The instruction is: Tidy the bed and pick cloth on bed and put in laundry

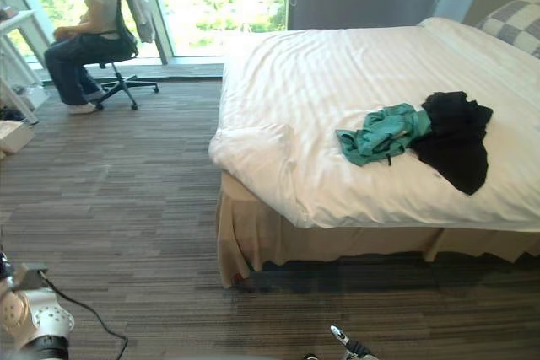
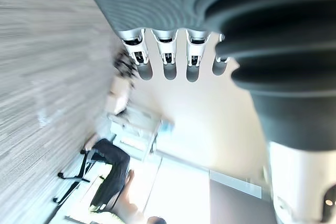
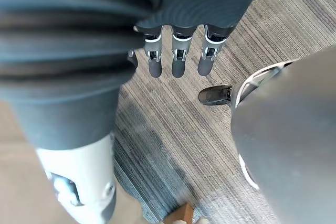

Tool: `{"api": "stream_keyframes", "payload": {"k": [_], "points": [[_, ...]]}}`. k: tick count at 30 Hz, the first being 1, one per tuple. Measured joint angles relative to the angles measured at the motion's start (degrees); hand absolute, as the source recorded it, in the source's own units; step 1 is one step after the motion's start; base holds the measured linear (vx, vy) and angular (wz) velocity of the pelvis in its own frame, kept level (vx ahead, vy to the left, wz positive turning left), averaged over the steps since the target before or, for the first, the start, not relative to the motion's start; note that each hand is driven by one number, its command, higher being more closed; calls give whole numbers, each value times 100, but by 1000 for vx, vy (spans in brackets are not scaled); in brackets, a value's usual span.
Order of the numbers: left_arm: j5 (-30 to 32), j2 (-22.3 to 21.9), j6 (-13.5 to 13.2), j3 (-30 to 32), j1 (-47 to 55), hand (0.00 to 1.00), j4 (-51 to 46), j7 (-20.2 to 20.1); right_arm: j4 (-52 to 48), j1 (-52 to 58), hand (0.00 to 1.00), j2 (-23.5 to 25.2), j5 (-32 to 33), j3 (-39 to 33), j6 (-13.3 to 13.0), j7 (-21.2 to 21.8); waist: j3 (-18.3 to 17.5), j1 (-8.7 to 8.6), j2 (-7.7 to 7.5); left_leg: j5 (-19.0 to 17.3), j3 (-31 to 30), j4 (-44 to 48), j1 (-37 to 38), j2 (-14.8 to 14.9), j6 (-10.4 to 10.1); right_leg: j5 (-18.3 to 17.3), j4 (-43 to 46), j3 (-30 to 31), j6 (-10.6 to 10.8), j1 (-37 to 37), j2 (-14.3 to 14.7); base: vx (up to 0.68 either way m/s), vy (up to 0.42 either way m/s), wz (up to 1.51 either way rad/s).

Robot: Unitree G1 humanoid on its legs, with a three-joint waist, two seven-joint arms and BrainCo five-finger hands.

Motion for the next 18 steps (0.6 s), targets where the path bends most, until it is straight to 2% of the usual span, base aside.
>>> {"api": "stream_keyframes", "payload": {"k": [2,6,9,12,14,18], "points": [[747,118,60,-107,-172,0,-381,103,-72,144,0,9,-1,-10,-80,1,0,-15,-3,-34,178,-1,0,52,-23,5,1,177,-12,-88,86,23,31,-37],[1794,562,264,-622,-474,0,-838,257,-146,390,0,80,-3,-149,-205,2,-4,-43,2,-72,388,-13,2,107,-76,6,15,371,-77,-213,187,42,27,-29],[2640,774,519,-965,-846,0,-1018,477,-146,495,0,102,-4,-214,-226,12,27,-110,60,-97,564,-20,93,152,-116,20,30,543,-105,-237,264,51,32,-30],[3362,1069,885,-1337,-1301,0,-1030,702,-239,522,0,107,-5,-213,-217,46,55,-302,118,-100,749,-21,89,155,-121,32,30,694,-124,-323,295,7,33,-25],[3643,1188,1058,-1467,-1486,0,-1032,817,-271,526,0,102,-5,-214,-209,85,68,-322,130,-100,856,-25,82,154,-121,45,30,781,-140,-381,313,-10,21,-32],[4265,1359,1675,-2026,-2061,0,-995,1093,-311,611,0,101,-50,-213,-129,136,129,-420,145,-100,1096,-124,15,148,-122,73,28,1022,-170,-620,374,-28,3,-29]]}}
